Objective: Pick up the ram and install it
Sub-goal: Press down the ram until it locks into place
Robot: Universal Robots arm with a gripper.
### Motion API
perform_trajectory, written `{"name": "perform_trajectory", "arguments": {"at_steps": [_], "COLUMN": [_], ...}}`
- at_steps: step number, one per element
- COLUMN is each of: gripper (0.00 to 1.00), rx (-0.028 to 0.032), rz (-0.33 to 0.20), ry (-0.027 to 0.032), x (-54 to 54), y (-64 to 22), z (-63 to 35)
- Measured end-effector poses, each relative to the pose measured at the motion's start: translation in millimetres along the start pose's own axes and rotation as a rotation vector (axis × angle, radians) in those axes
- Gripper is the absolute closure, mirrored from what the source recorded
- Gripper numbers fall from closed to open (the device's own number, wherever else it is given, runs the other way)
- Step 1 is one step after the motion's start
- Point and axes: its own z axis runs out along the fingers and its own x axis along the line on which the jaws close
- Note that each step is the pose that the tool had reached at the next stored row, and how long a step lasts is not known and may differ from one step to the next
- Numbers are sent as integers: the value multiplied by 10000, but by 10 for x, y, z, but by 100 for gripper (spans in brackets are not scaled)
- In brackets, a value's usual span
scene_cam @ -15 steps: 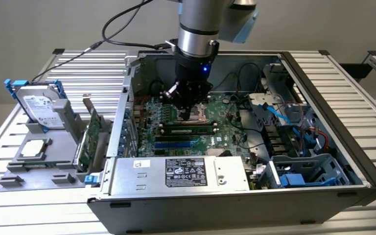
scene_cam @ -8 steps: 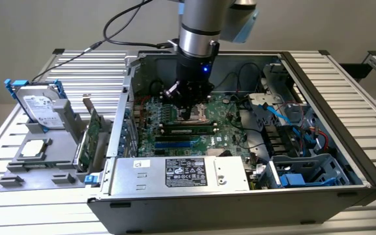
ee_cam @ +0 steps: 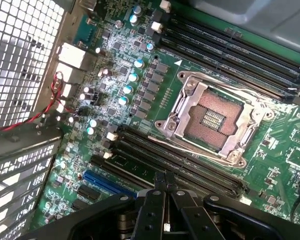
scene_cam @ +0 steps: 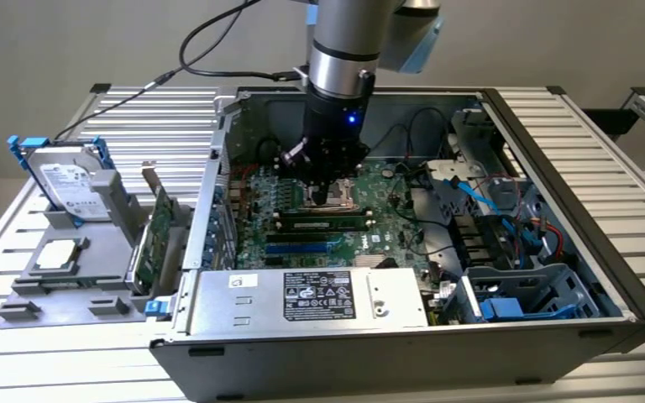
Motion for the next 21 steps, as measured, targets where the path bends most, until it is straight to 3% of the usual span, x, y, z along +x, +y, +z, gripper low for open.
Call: {"name": "perform_trajectory", "arguments": {"at_steps": [15,18,21], "gripper": [89,89,89], "rx": [-160,-146,-88], "rz": [1814,2057,2210], "ry": [-150,-283,-521], "x": [-2,-4,-9], "y": [2,6,9], "z": [0,-1,-5]}}
